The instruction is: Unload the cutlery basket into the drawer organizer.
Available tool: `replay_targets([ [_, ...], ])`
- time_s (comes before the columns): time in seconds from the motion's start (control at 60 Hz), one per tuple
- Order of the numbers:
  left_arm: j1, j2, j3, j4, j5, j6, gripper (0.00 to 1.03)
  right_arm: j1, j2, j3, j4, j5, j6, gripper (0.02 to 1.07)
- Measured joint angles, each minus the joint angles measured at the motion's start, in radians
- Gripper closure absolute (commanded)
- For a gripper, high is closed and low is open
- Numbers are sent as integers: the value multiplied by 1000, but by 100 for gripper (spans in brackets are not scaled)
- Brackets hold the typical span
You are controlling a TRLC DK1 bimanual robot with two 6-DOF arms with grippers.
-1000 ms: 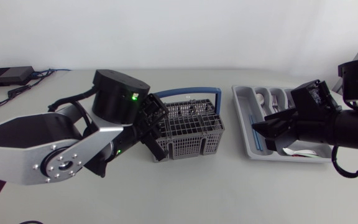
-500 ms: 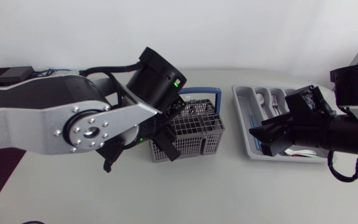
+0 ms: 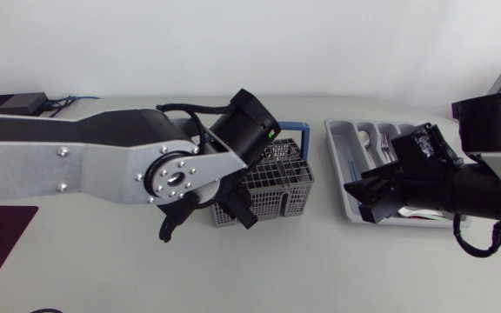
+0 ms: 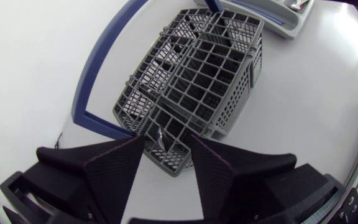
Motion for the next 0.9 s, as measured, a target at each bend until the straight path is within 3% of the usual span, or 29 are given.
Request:
replay_targets([
  [0.283,1,32,0,6,-40,-3,37,10,0,0,0,1,11,49],
  [0.583,35,70,1,63,-51,-3,65,11,1,0,0,1,18,49],
  [0.9,35,84,-1,129,-114,1,70,23,13,0,4,10,18,49],
])
